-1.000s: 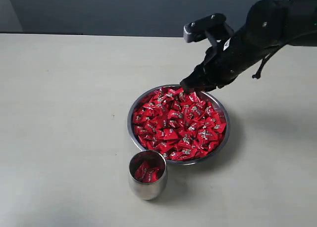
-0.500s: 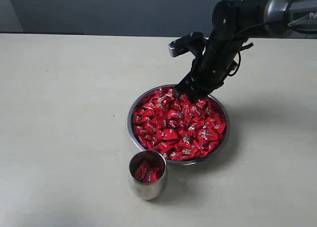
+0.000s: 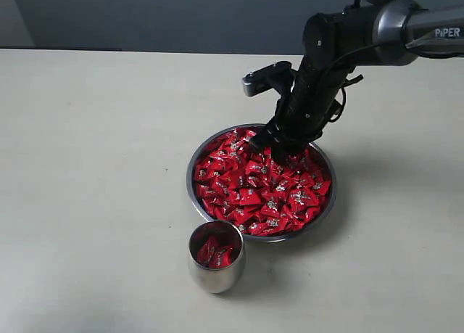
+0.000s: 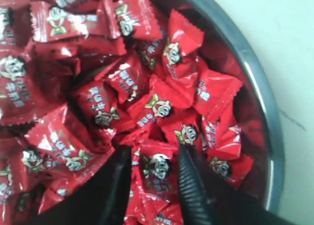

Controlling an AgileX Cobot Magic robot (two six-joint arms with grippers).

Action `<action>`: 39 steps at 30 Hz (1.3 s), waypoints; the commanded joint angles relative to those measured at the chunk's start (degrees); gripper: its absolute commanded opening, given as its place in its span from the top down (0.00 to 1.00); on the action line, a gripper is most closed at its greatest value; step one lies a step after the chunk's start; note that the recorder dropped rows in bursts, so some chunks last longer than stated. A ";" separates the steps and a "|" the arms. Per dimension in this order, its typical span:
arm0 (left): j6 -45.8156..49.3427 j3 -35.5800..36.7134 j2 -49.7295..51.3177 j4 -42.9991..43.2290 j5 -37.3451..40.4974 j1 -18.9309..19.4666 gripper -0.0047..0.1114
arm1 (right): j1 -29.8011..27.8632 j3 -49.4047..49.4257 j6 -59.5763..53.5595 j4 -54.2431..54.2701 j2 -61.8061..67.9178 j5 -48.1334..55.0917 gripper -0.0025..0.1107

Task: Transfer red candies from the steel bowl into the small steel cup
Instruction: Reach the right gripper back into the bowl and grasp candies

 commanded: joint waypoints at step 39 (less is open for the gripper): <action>-0.15 0.22 -0.26 0.07 -0.10 0.05 0.96 | 0.47 -0.26 1.16 -3.76 -9.12 1.21 0.99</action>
